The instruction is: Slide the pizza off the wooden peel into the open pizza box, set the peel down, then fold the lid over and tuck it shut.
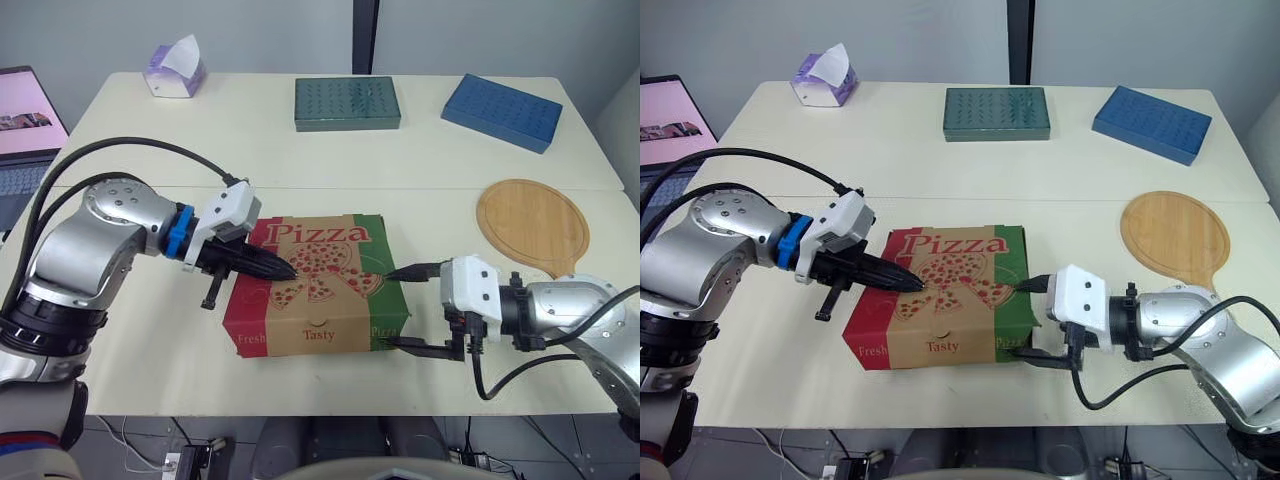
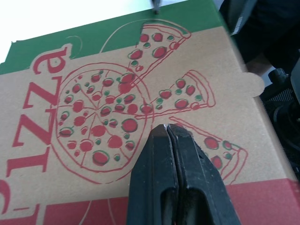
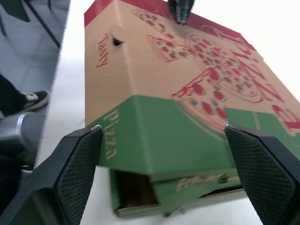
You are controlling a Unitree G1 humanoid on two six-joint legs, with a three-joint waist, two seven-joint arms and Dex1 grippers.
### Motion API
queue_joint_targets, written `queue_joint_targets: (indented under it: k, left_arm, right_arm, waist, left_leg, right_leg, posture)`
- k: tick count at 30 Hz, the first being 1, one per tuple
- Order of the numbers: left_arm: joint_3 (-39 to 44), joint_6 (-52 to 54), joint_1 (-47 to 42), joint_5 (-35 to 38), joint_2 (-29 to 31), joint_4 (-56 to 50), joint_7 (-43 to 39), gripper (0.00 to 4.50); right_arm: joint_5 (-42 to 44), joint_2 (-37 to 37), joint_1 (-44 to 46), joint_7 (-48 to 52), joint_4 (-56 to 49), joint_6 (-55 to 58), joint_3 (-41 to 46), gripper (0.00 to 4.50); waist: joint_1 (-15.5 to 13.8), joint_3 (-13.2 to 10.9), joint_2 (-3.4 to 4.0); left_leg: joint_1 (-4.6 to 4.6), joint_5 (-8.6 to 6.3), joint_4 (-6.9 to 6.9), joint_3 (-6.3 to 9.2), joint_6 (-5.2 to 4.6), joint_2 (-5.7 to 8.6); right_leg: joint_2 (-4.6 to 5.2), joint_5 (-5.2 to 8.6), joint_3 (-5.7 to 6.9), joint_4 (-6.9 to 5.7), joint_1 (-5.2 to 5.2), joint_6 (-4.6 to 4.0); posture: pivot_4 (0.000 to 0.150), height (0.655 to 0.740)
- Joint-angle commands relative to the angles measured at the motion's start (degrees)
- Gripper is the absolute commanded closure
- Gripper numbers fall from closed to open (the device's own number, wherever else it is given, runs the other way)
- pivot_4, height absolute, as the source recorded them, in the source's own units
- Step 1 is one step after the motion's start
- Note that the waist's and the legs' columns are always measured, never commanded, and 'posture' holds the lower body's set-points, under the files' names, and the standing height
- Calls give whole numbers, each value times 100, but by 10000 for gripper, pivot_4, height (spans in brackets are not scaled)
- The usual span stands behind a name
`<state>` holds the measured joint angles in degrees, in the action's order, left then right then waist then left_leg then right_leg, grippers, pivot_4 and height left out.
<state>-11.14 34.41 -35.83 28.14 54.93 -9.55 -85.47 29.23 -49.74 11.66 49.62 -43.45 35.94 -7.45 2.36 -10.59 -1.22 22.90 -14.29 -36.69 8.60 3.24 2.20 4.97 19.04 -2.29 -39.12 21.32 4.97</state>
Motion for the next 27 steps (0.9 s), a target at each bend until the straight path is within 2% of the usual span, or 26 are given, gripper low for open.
queue_joint_targets:
  k: [1, 12, 27]
  left_arm:
    - [159, -35, 65, 62, 60, -315, -7, 45000]
    - [116, -167, 378, -49, 107, -682, -12, 45000]
    - [82, -676, 840, -486, 96, -552, 209, 45000]
  right_arm:
    - [-238, 97, 68, -101, -57, -202, -99, 231]
    - [-670, 372, -7, -367, -43, -288, -300, 231]
    - [-1298, 497, -442, -524, 11, -553, -484, 231]
  waist:
    - [2, 0, 0]
    - [4, 0, 0]
    - [5, 1, 1]
  left_leg:
    - [0, 0, 0, 0, 0, 0]
    - [-1, 0, 0, 1, 0, 0]
    - [-3, 0, 0, 0, 0, 0]
  right_leg:
    - [0, 0, 0, -1, 0, 0]
    - [0, 0, 0, -3, 0, 0]
    - [0, 0, -1, -5, -1, 0]
  posture:
    - [1500, 7400]
    - [1500, 7400]
    - [1500, 7400]
